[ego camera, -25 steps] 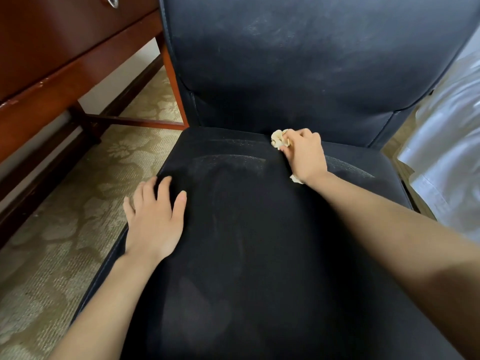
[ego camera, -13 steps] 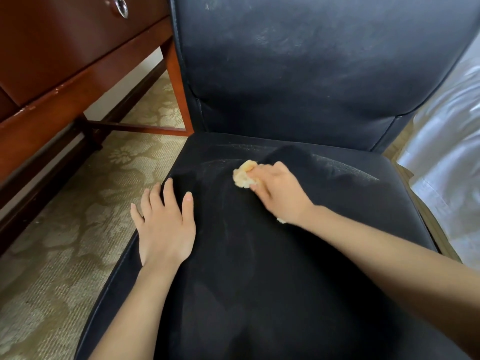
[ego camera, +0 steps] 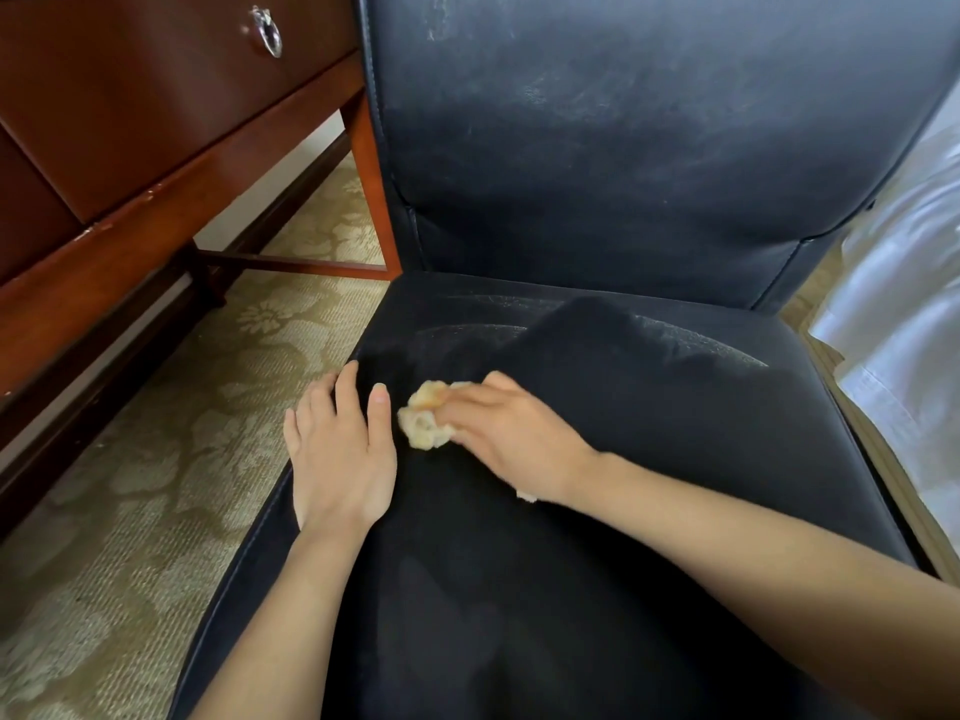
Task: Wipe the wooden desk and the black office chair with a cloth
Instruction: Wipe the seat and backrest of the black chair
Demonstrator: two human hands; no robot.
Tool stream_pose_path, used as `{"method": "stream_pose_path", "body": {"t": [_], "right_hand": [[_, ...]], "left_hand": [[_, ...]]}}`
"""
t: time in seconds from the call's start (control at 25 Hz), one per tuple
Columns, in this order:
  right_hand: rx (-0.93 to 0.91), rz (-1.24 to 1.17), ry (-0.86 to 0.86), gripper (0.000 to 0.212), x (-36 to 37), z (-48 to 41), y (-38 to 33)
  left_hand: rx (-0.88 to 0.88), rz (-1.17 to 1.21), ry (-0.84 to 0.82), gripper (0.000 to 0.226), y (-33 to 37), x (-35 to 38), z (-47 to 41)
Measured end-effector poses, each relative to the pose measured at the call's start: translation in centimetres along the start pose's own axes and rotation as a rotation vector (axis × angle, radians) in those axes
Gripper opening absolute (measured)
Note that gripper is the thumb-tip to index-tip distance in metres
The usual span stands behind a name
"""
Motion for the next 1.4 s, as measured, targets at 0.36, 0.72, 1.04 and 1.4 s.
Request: {"method": "stream_pose_path", "body": {"t": [0.36, 0.72, 1.04, 1.4], "right_hand": [[0.583, 0.055, 0.283, 0.012, -5.8, -1.2, 13.5], [0.678, 0.021, 0.37, 0.027, -3.6, -4.7, 12.9], [0.142, -0.231, 0.097, 0.029, 2.6, -7.9, -0.7], [0.074, 0.02, -0.062, 0.046, 2.2, -7.5, 2.6]], "left_hand": [[0.0, -0.051, -0.011, 0.064, 0.0, 0.4, 0.0], [0.022, -0.07, 0.009, 0.079, 0.0, 0.7, -0.2], [0.01, 0.046, 0.053, 0.07, 0.0, 0.2, 0.0], [-0.024, 0.007, 0.05, 0.077, 0.0, 0.0, 0.3]]}}
Point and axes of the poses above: each hand's wrist, its own z-axis away from the middle knuckle, its own x-axis out of the palm, y = z × x, the point moved 5 cm from there along -z, towards the middle knuckle, and after that the axes turned 10 degrees about -z, right-handed, at the moved point
